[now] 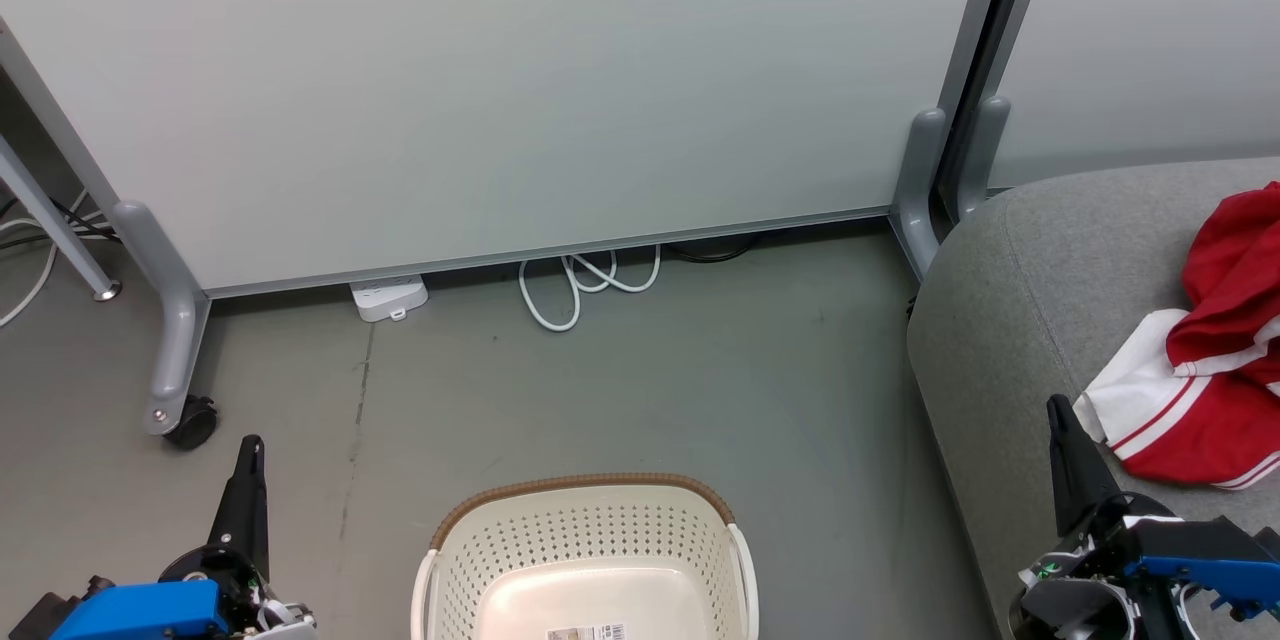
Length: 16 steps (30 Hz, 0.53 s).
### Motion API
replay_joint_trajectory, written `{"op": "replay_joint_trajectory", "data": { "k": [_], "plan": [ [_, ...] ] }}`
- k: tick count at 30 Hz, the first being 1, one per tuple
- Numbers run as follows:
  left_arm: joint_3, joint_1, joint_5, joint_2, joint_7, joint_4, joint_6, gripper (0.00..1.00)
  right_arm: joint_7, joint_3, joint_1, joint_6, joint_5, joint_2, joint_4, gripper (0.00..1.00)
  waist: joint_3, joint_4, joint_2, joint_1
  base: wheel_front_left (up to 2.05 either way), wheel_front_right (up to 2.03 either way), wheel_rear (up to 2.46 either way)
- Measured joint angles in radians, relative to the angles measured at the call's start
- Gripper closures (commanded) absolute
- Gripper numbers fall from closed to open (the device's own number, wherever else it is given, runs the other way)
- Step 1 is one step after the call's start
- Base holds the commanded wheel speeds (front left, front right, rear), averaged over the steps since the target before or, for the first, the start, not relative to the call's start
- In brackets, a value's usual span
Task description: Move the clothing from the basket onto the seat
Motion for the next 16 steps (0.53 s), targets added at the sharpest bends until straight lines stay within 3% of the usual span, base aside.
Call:
{"op": "replay_joint_trajectory", "data": {
  "k": [16],
  "plan": [
    [0.002, 0.0, 0.001, 0.0, 0.003, 0.0, 0.0, 1.0, 0.0, 0.0, 0.0, 0.0, 0.0, 0.0, 0.0, 1.0, 0.0, 0.0, 0.0, 0.0, 0.0, 0.0, 0.0]
  ]
}}
